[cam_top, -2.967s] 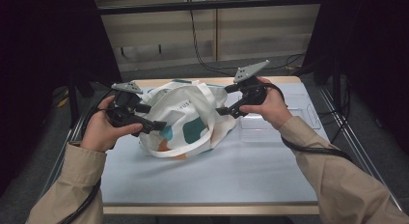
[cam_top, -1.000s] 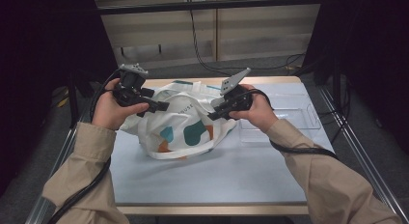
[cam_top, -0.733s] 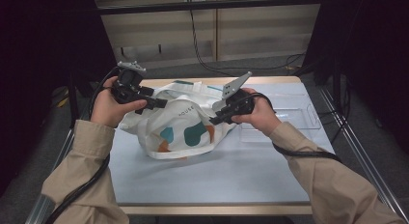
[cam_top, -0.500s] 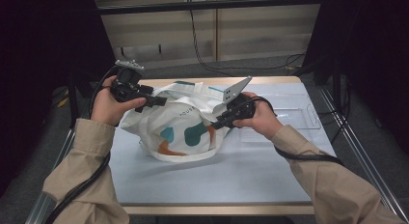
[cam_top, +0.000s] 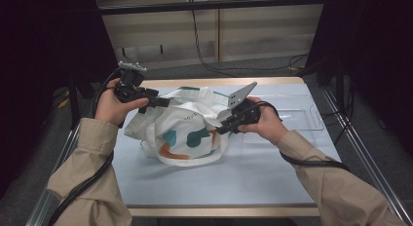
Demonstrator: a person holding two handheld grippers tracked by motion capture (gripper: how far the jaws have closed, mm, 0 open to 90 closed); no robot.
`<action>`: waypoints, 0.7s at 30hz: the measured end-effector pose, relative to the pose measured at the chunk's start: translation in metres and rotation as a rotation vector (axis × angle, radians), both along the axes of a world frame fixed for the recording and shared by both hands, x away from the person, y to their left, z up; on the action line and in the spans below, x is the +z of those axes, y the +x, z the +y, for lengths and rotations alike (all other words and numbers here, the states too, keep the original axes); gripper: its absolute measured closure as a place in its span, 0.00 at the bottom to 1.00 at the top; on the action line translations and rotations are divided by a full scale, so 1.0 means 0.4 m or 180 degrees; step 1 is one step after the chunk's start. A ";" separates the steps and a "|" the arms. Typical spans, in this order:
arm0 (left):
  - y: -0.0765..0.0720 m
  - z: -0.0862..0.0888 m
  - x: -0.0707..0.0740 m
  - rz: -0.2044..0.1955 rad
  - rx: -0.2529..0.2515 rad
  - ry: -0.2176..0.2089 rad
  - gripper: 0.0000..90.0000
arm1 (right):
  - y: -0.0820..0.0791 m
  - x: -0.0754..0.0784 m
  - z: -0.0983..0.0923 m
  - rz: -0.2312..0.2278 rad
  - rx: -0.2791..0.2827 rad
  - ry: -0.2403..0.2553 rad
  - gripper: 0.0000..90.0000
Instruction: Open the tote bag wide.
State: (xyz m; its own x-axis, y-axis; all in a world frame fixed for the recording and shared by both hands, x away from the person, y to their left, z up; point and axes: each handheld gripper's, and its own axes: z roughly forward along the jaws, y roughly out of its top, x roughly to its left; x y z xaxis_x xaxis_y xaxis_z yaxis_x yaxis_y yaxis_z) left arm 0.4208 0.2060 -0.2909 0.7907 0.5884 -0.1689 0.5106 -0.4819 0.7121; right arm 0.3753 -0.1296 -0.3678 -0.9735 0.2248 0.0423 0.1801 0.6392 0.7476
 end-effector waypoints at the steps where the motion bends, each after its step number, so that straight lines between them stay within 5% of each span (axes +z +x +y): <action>1: -0.001 -0.001 0.001 0.0010 -0.0008 -0.0014 0.35 | -0.001 -0.001 -0.002 -0.0001 -0.0025 -0.0006 0.90; 8: -0.007 -0.013 -0.002 0.0009 -0.0042 0.0110 0.36 | 0.008 -0.009 -0.018 -0.0008 -0.0124 -0.0028 0.90; 21: 0.019 -0.020 -0.029 0.0065 0.0045 0.0155 0.64 | -0.019 -0.031 -0.027 0.0032 -0.0082 0.0048 0.90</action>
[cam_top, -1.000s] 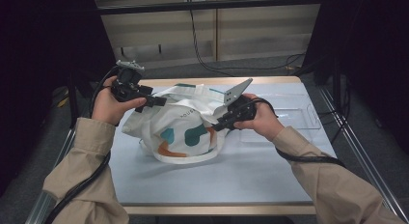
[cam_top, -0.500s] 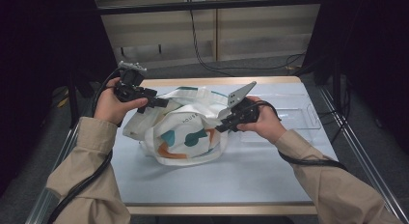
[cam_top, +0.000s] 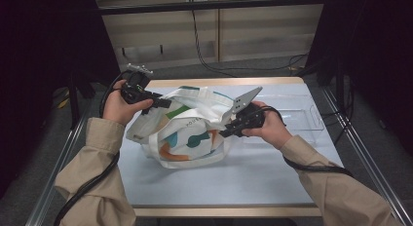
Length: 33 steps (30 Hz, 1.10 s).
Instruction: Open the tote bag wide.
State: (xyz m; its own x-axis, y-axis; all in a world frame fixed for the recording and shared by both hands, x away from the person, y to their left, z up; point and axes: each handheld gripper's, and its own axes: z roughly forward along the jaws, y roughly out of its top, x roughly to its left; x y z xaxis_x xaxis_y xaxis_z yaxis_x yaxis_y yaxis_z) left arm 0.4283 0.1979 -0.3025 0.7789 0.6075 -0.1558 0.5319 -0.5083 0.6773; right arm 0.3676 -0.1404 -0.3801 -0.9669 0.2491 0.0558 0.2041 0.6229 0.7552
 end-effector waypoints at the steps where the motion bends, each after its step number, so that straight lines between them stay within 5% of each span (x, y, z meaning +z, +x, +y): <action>1: 0.002 0.001 -0.001 0.0020 0.0016 -0.0010 0.65 | -0.006 -0.006 -0.001 0.0009 0.0009 -0.0004 0.90; 10: 0.025 0.011 -0.007 0.0022 0.0171 -0.0096 0.67 | -0.030 -0.039 -0.010 0.0041 0.0026 0.0002 0.90; 33: 0.076 0.013 -0.014 -0.0014 0.0257 -0.0068 0.69 | -0.079 -0.101 -0.041 0.0111 0.0041 -0.0036 0.91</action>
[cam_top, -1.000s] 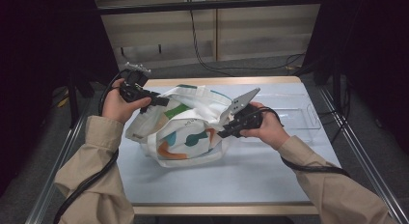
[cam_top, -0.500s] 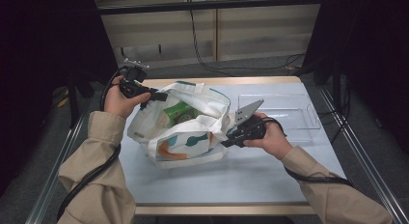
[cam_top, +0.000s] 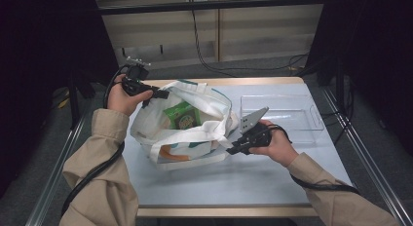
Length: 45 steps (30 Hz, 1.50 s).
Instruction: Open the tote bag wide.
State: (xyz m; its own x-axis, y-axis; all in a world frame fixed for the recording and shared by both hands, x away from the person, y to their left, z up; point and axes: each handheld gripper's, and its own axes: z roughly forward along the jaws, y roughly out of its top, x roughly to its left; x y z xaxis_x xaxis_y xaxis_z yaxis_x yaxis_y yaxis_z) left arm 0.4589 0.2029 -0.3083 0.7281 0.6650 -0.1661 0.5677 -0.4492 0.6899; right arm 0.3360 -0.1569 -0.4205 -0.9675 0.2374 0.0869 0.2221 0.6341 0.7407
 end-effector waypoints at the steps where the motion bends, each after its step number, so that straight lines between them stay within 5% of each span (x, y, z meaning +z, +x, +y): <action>1: 0.002 -0.001 -0.001 0.0010 0.0017 -0.0030 0.69 | -0.003 -0.002 -0.001 0.0018 -0.0004 0.0001 0.91; 37: 0.056 -0.027 -0.027 0.0033 0.0151 -0.0005 0.69 | -0.056 -0.084 -0.041 0.0110 -0.0077 -0.0068 0.92; 45: 0.032 -0.017 -0.023 0.0094 0.0036 0.0007 0.52 | -0.049 -0.072 -0.040 0.0094 -0.0110 0.0016 0.92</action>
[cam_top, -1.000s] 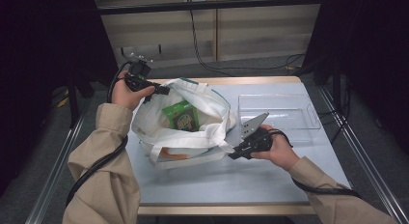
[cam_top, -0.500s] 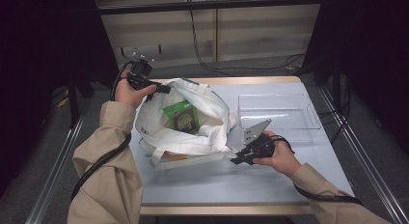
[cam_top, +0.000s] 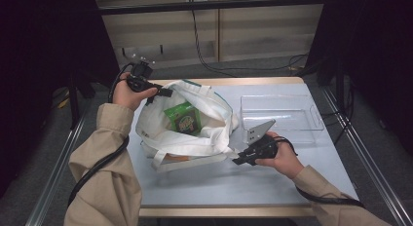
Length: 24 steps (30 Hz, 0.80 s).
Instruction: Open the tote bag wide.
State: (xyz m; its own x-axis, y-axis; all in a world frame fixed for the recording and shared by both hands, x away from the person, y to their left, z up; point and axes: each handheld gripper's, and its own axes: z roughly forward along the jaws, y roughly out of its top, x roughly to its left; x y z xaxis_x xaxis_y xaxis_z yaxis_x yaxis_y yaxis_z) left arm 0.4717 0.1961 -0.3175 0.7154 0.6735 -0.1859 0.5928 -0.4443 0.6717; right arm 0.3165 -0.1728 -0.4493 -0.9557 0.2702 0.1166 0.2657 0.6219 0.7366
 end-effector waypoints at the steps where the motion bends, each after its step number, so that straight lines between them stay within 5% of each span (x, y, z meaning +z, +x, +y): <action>1: -0.004 0.003 -0.001 0.0019 -0.0007 0.0033 0.48 | 0.000 0.003 0.001 0.0019 -0.0008 -0.0001 0.92; 9: -0.038 0.025 -0.024 0.0088 -0.0072 0.0060 0.35 | 0.000 0.016 0.002 -0.0022 -0.0063 0.0029 0.92; 16: -0.055 0.057 -0.029 0.0079 -0.0001 -0.0021 0.60 | 0.000 0.019 0.005 -0.0019 -0.0058 0.0043 0.92; 24: -0.032 0.048 -0.033 0.0103 0.0090 -0.0037 0.68 | -0.011 0.001 0.006 0.0003 -0.0009 -0.0030 0.92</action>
